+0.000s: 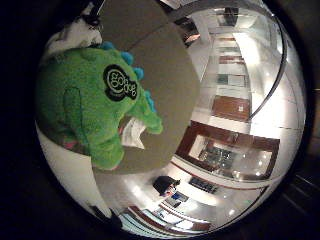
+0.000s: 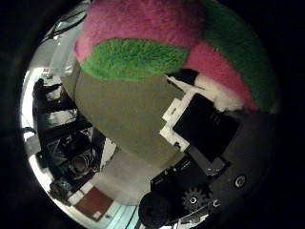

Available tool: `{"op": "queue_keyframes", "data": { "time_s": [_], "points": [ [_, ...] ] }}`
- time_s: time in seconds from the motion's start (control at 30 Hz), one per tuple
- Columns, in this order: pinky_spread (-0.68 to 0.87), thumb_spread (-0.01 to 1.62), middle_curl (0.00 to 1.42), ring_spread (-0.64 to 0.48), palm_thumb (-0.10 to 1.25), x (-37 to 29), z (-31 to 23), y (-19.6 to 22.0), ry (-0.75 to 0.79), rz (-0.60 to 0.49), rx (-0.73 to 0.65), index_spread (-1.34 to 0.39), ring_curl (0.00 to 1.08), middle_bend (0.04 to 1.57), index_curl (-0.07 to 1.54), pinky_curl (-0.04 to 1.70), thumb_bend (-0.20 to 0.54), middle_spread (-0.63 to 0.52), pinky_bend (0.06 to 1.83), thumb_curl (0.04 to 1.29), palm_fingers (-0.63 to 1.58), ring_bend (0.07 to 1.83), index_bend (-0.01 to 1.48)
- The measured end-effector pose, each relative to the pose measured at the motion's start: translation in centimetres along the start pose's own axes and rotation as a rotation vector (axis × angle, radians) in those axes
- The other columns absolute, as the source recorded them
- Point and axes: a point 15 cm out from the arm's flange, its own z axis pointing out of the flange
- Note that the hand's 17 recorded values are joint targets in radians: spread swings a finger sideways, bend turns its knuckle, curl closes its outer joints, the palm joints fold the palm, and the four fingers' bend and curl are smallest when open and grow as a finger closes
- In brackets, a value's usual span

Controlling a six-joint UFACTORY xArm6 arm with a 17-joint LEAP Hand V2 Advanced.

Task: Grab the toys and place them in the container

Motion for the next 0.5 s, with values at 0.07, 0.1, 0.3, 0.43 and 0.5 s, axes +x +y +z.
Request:
{"op": "queue_keyframes", "data": {
  "time_s": [0.07, 0.1, 0.3, 0.43, 0.5],
  "points": [
    [-0.17, 1.07, 0.91, -0.24, 0.94, 0.7, -2.7, -0.5, 0.002, 0.008, 0.013, -0.31, 0.76, 1.25, 0.95, 0.59, -0.008, -0.22, 1.57, 0.45, 1.07, 1.37, 1.07],
    [-0.17, 1.08, 0.91, -0.24, 0.95, 0.8, -4.1, -0.6, -0.008, 0.012, 0.016, -0.31, 0.77, 1.25, 0.96, 0.6, -0.009, -0.22, 1.57, 0.45, 1.07, 1.37, 1.07],
    [-0.17, 1.09, 0.93, -0.24, 1.01, -0.8, -13.9, -3.6, -0.133, 0.029, 0.062, -0.29, 0.79, 1.25, 0.98, 0.64, -0.009, -0.2, 1.55, 0.49, 1.07, 1.36, 1.07],
    [-0.17, 1.08, 0.93, -0.24, 1.04, -3.1, -22.8, -8.3, -0.195, -0.001, 0.167, -0.28, 0.81, 1.25, 0.99, 0.67, -0.011, -0.19, 1.53, 0.52, 1.08, 1.36, 1.07],
    [-0.17, 1.08, 0.93, -0.24, 1.05, -5.2, -26.3, -10.1, -0.215, -0.034, 0.199, -0.27, 0.82, 1.25, 0.99, 0.68, -0.011, -0.18, 1.53, 0.53, 1.08, 1.35, 1.07]
  ]
}}
